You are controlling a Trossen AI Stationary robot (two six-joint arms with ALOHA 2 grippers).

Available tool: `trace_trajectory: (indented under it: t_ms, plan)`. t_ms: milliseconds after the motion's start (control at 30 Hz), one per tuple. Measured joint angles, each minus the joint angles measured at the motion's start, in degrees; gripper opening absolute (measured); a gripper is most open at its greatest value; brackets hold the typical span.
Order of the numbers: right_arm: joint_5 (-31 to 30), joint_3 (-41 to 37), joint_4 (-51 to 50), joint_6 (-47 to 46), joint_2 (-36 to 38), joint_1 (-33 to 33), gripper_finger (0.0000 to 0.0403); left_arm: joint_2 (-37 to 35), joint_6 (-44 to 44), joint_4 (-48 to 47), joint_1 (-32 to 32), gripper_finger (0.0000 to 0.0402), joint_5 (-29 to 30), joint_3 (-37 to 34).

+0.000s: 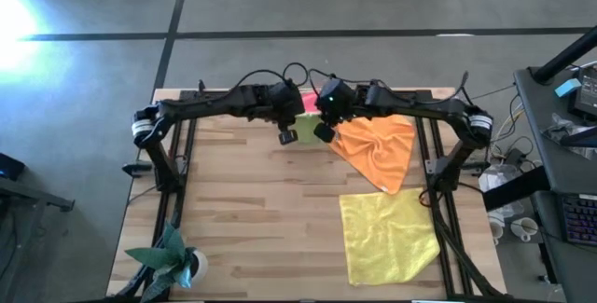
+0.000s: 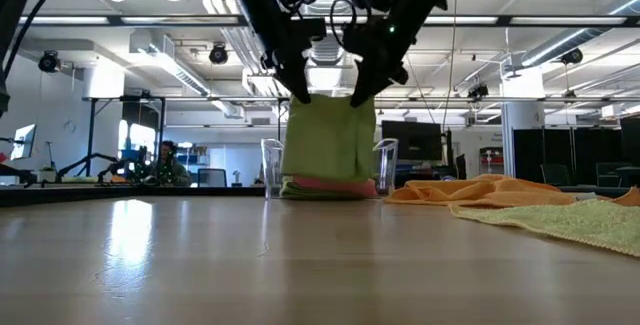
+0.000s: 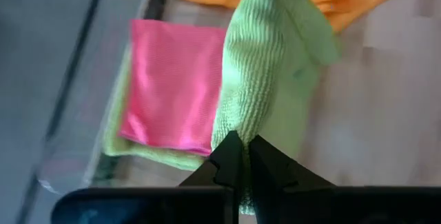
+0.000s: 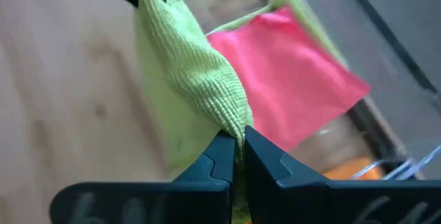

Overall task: Fold microfiber towels
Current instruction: Put the green microfiber towel into the transparent bin

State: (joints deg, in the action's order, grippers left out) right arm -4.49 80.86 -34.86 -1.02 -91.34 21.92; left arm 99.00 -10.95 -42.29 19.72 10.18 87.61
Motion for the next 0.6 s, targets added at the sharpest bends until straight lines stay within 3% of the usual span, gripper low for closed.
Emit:
trace_trajectory:
  t_ms: [300,600]
  plan:
    - [0.2,7.7,0.9,4.6,-9.2,7.7,0.0008,4.4,-6.6,4.8,6.8,0.0001,2.2,0.0]
    - [0.2,14.6,0.2,8.0,-15.9,11.4,0.0008,5.3,-12.2,10.7,12.6,0.0001,2.1,0.0]
